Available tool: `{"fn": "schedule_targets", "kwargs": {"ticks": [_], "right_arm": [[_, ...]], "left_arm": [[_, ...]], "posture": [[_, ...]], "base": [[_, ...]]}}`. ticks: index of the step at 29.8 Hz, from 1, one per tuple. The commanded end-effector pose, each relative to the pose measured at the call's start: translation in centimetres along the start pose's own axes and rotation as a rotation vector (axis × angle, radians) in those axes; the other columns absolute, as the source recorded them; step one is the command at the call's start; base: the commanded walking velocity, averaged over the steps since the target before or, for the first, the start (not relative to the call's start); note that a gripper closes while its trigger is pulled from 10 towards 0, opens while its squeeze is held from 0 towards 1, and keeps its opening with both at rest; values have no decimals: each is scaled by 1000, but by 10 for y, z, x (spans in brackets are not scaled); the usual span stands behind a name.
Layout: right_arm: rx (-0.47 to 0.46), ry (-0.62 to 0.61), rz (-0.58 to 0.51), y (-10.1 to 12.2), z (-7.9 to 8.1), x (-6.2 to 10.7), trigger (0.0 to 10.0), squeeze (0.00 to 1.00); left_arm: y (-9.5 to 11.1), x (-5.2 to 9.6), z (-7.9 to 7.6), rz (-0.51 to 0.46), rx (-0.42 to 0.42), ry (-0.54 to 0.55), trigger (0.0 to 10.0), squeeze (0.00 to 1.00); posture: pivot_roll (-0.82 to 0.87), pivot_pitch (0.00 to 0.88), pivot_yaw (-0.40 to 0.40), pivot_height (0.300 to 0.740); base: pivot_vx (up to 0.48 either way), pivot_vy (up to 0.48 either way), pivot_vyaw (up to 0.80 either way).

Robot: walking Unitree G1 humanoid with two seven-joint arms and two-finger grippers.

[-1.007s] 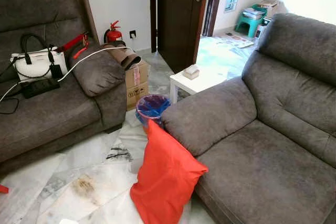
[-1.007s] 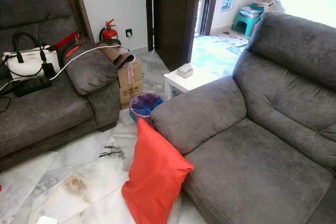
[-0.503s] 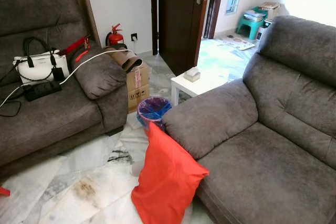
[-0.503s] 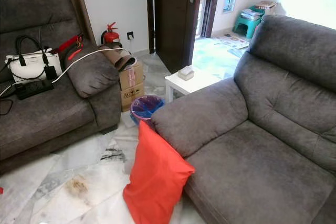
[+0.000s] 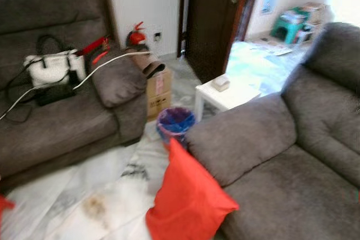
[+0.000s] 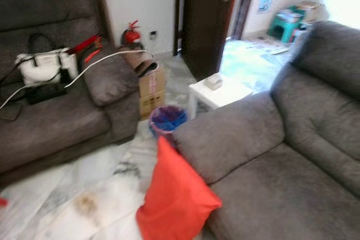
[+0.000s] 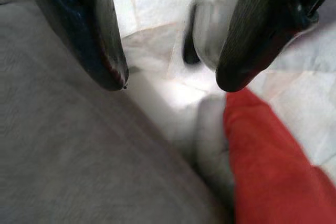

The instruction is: Move the pillow to the sofa from floor

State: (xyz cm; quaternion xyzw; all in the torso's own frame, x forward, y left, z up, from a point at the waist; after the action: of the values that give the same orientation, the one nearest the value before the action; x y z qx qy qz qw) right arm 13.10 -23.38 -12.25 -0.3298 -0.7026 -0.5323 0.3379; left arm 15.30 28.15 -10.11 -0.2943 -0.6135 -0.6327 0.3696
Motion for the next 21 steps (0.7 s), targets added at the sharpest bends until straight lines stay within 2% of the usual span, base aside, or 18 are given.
{"fn": "schedule_targets", "kwargs": {"ticks": [1, 13, 21], "right_arm": [[3, -16, 10, -3, -7, 1, 10000, 0], [0, -11, 6, 3, -7, -1, 10000, 0], [-21, -11, 3, 3, -8, -1, 10000, 0]], "left_arm": [[0, -2, -8, 7, -20, -27, 10000, 0], [1, -2, -10, -1, -15, -31, 10000, 0], [4, -3, -12, -16, -3, -32, 10000, 0]], "posture": [[89, 29, 10, 740], [93, 35, 7, 740], [99, 41, 6, 740]], "base": [[341, 0, 0], [340, 0, 0], [0, 0, 0]]}}
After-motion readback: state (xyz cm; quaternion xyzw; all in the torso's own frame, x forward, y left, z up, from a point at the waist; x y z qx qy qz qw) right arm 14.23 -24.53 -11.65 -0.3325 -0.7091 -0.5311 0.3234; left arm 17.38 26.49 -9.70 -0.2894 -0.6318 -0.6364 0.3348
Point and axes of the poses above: a point about 5 cm out from each wrist's last joint towards the gripper, its own x axis pointing back from the gripper into the wrist, its own y axis along the axis of the wrist's last joint, z = x × y, the point moved 3 cm from there along -x, pointing out of the wrist towards the gripper, and after that the axes turned 15 degrees about x, right-handed, at the moved point
